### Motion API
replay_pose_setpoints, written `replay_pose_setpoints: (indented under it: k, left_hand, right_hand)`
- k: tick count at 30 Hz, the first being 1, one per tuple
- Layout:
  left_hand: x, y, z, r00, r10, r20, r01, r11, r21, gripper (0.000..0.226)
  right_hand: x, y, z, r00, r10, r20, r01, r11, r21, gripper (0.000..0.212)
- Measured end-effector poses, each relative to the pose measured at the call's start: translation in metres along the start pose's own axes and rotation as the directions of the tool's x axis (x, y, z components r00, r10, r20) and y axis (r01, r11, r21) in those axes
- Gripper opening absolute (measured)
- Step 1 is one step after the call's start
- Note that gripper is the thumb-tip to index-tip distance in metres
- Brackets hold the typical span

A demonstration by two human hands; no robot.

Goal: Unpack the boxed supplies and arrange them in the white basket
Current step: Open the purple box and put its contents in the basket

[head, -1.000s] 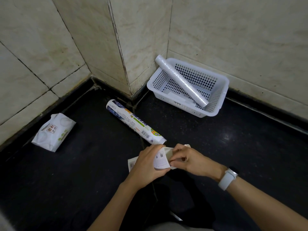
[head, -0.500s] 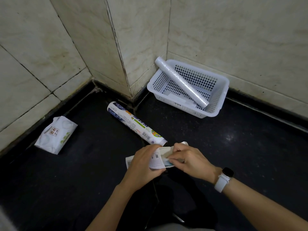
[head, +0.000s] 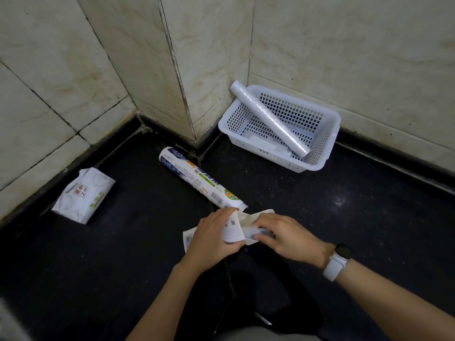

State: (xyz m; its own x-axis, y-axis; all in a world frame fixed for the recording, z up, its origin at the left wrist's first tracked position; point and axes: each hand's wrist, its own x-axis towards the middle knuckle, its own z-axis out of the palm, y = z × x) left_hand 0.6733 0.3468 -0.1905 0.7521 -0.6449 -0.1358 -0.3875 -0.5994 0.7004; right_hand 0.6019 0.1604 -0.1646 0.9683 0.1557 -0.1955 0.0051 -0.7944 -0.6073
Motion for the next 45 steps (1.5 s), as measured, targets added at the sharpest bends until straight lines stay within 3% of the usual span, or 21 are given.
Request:
replay_pose_setpoints:
  k: [1, 3, 5, 9, 11, 14, 16, 17, 20, 23, 26, 28, 31, 36, 39, 43, 45]
  left_hand:
    - [0.001, -0.001, 0.000, 0.999, -0.021, 0.043, 0.020, 1.000, 0.009, 0.069]
    - [0.003, -0.004, -0.001, 0.991, -0.045, 0.129, 0.034, 0.995, 0.092, 0.071]
    - [0.004, -0.009, 0.000, 0.980, -0.061, 0.187, 0.017, 0.973, 0.230, 0.073]
    - [0.005, -0.015, 0.005, 0.982, -0.040, 0.184, -0.037, 0.919, 0.394, 0.084]
    - [0.009, -0.014, 0.006, 0.986, -0.018, 0.166, -0.048, 0.921, 0.387, 0.088]
    - [0.020, -0.009, 0.007, 0.992, 0.030, 0.122, -0.075, 0.921, 0.383, 0.085]
    - [0.032, -0.005, 0.003, 0.994, 0.054, 0.098, -0.084, 0.938, 0.336, 0.077]
    - [0.042, -0.003, 0.001, 0.995, 0.057, 0.084, -0.081, 0.948, 0.307, 0.072]
    - [0.078, 0.005, -0.011, 0.999, 0.033, 0.023, -0.038, 0.963, 0.267, 0.057]
    - [0.122, 0.013, -0.022, 0.996, 0.026, -0.084, -0.002, 0.960, 0.280, 0.050]
    - [0.163, 0.017, -0.030, 0.986, 0.044, -0.158, 0.005, 0.955, 0.298, 0.050]
    - [0.188, 0.018, -0.030, 0.986, 0.061, -0.156, -0.005, 0.942, 0.336, 0.053]
    - [0.218, 0.013, -0.025, 0.995, 0.033, -0.090, 0.002, 0.929, 0.369, 0.055]
    - [0.229, -0.007, -0.009, 0.991, 0.038, -0.128, 0.018, 0.910, 0.415, 0.053]
    - [0.229, -0.009, -0.005, 0.975, 0.100, -0.201, -0.013, 0.920, 0.393, 0.050]
    - [0.228, -0.008, -0.003, 0.966, 0.111, -0.232, -0.024, 0.937, 0.348, 0.049]
    - [0.228, -0.009, -0.002, 0.967, 0.104, -0.232, -0.020, 0.940, 0.340, 0.050]
  right_hand:
    - [-0.001, 0.002, -0.002, 0.999, 0.025, -0.034, -0.025, 1.000, 0.009, 0.003]
    - [-0.003, 0.009, -0.007, 0.986, 0.140, -0.089, -0.135, 0.989, 0.061, 0.020]
    - [-0.006, 0.021, -0.016, 0.959, 0.261, -0.106, -0.243, 0.958, 0.154, 0.020]
    - [-0.013, 0.044, -0.037, 0.887, 0.416, -0.202, -0.344, 0.885, 0.314, 0.025]
    - [-0.013, 0.051, -0.046, 0.836, 0.489, -0.251, -0.326, 0.808, 0.490, 0.011]
    - [-0.008, 0.056, -0.053, 0.763, 0.603, -0.234, -0.203, 0.566, 0.799, 0.009]
    - [0.002, 0.055, -0.060, 0.730, 0.648, -0.218, -0.089, 0.406, 0.909, 0.010]
    - [0.009, 0.056, -0.064, 0.712, 0.662, -0.234, -0.049, 0.379, 0.924, 0.009]
    - [0.036, 0.063, -0.083, 0.655, 0.690, -0.309, -0.053, 0.449, 0.892, 0.012]
    - [0.075, 0.074, -0.101, 0.651, 0.678, -0.343, -0.154, 0.560, 0.814, 0.016]
    - [0.114, 0.089, -0.111, 0.687, 0.567, -0.454, -0.333, 0.802, 0.496, 0.019]
    - [0.137, 0.099, -0.112, 0.740, 0.471, -0.479, -0.360, 0.880, 0.309, 0.016]
    - [0.162, 0.121, -0.107, 0.766, 0.432, -0.476, -0.418, 0.897, 0.143, 0.007]
    - [0.173, 0.157, -0.110, 0.692, 0.404, -0.598, -0.505, 0.863, -0.001, 0.013]
    - [0.179, 0.168, -0.111, 0.674, 0.445, -0.590, -0.481, 0.870, 0.108, 0.012]
    - [0.187, 0.172, -0.107, 0.719, 0.597, -0.356, -0.472, 0.795, 0.381, 0.021]
    - [0.187, 0.173, -0.105, 0.745, 0.598, -0.295, -0.518, 0.798, 0.308, 0.018]
